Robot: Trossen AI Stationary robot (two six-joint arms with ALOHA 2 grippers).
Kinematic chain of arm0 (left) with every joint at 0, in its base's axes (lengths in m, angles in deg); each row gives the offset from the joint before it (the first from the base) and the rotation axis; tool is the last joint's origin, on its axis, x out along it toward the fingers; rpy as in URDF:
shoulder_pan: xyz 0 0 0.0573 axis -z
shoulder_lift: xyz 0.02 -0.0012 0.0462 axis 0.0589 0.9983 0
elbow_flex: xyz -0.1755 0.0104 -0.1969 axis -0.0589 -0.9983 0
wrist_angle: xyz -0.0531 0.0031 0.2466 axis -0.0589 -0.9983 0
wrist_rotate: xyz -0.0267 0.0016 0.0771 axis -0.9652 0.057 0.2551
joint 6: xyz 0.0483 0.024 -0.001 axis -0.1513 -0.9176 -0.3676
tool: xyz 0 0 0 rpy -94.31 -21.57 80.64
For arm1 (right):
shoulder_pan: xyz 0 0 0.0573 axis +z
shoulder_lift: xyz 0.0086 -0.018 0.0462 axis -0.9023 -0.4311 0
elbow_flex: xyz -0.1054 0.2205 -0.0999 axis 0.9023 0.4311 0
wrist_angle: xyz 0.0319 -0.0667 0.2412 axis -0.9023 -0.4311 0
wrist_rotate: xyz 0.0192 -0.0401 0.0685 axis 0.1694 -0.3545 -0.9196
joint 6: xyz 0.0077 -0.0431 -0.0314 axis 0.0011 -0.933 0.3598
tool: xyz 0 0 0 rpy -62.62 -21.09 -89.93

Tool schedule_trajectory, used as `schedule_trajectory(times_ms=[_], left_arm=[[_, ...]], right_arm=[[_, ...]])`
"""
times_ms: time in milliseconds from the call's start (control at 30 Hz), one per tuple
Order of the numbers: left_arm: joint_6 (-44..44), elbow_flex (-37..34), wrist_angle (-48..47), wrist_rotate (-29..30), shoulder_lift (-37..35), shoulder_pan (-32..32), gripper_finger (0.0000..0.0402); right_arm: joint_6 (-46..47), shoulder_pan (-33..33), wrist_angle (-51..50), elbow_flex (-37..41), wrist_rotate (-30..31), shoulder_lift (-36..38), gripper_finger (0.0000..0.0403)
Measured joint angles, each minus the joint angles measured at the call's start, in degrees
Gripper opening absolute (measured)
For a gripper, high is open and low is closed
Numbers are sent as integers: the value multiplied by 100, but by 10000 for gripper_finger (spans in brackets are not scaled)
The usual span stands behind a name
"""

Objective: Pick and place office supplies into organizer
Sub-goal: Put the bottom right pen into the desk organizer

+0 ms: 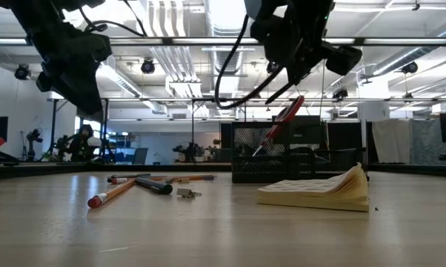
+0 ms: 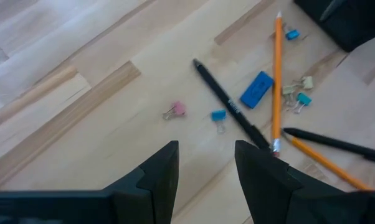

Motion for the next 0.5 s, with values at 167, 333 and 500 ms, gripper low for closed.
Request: schedule_trajectory(times_ms=[167, 333, 500], left_arm=[[-10, 0, 235, 1, -3, 2, 143], [-10, 0, 249, -10, 16, 2, 143], [-10, 0, 242, -20, 15, 2, 143]], right_arm=[[-89, -48, 16, -64, -88, -322, 23], [-99, -143, 19, -363, -89, -616, 23], [90, -203, 18, -874, -122, -877, 23]])
